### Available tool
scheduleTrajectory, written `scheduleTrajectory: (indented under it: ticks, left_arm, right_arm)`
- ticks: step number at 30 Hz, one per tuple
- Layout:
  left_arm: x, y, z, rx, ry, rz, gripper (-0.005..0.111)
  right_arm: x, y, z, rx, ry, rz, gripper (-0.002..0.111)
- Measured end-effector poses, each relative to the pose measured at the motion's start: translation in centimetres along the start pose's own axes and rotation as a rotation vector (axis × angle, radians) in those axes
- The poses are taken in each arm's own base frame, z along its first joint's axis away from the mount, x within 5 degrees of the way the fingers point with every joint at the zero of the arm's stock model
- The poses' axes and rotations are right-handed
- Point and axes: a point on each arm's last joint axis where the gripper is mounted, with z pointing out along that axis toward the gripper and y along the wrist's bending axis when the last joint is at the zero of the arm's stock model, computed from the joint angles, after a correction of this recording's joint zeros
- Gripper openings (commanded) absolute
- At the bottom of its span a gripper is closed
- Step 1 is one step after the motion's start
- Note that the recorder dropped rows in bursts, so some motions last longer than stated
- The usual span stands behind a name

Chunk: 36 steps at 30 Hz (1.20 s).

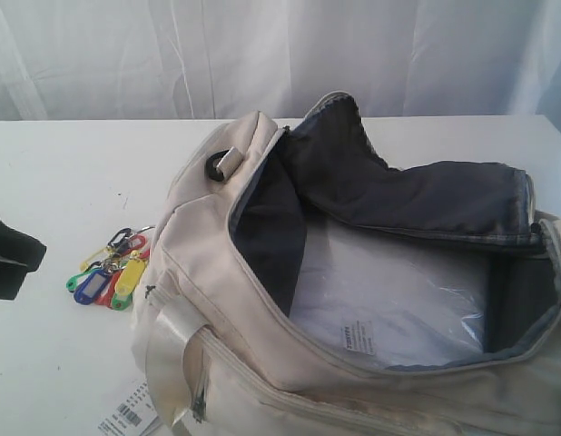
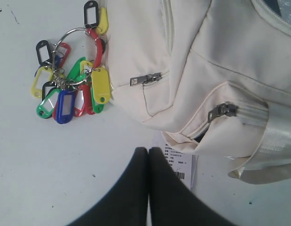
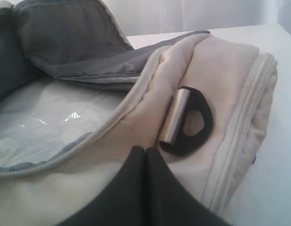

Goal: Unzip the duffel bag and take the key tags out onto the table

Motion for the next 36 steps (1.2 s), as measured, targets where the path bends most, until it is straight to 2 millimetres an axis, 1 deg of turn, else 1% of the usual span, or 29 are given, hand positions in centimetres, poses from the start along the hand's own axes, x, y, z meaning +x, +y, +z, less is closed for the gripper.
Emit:
scheduleTrajectory:
  ticks: [4, 14, 23, 36]
  left_arm:
    - [0.00, 0.00, 0.00, 0.000, 0.000, 0.000, 0.000]
    - [0.00, 0.00, 0.00, 0.000, 0.000, 0.000, 0.000]
    - [-0.01, 0.00, 0.00, 0.000, -0.001, 0.000, 0.000]
    - [-0.01, 0.00, 0.00, 0.000, -0.001, 0.000, 0.000]
  right_arm:
    - [0.01, 0.06, 0.00, -0.007, 0.001, -0.060, 0.000]
    - [-0.06, -0.43, -0.02, 0.081, -0.009, -0.067, 0.000]
    - [-0.07, -0.48, -0.02, 0.087, -0.008, -0.117, 0.000]
    - [-0.07, -0.48, -0.02, 0.087, -0.007, -0.123, 0.000]
